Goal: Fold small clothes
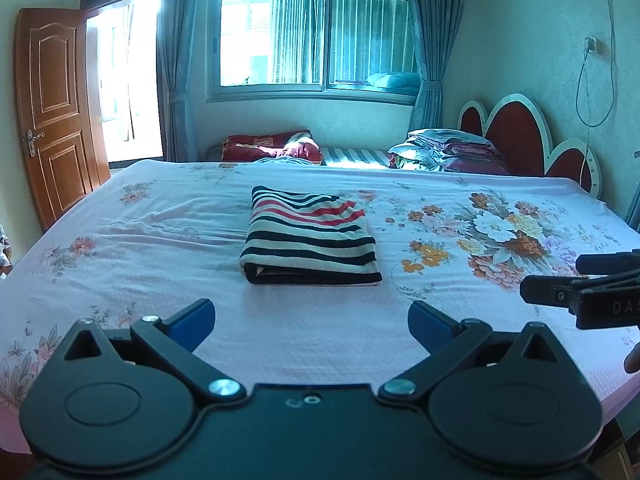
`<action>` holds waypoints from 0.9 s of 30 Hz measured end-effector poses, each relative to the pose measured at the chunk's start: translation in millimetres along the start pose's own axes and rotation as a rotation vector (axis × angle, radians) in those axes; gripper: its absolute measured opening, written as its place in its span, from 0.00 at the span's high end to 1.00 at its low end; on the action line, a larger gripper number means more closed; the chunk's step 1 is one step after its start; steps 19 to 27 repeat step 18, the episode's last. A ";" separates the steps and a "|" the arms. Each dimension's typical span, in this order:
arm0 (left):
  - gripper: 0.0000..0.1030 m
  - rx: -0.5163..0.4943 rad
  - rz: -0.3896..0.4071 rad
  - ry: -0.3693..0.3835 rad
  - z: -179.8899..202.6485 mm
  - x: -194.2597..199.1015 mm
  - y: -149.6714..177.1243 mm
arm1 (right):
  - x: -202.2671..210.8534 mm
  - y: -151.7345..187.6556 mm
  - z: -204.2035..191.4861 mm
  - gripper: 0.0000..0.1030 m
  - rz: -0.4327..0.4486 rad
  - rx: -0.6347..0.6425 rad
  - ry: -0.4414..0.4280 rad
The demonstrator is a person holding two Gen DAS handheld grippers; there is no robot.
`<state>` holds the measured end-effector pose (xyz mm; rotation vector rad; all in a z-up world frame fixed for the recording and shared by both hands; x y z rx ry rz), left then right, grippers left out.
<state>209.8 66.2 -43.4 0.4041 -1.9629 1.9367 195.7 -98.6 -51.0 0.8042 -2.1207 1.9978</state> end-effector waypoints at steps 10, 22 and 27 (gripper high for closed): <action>0.01 0.007 0.004 0.011 -2.1 -2.5 -0.2 | -1.1 -0.3 -2.2 0.00 0.004 0.006 -0.003; 0.01 0.016 -0.001 0.012 -5.6 -4.0 -0.6 | -5.5 -1.5 -3.1 0.00 0.002 0.007 -0.008; 0.01 0.016 -0.001 0.012 -5.6 -4.0 -0.6 | -5.5 -1.5 -3.1 0.00 0.002 0.007 -0.008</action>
Point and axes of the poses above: each gripper's, at about its wrist camera, not at the fingertips, and x roughly against the way its jaws point, z to its right, y to its underside, the point moved 10 cm from there along -x, roughly the way its jaws point, and after that the axes turned 6 degrees about z, right-handed, at the moved point
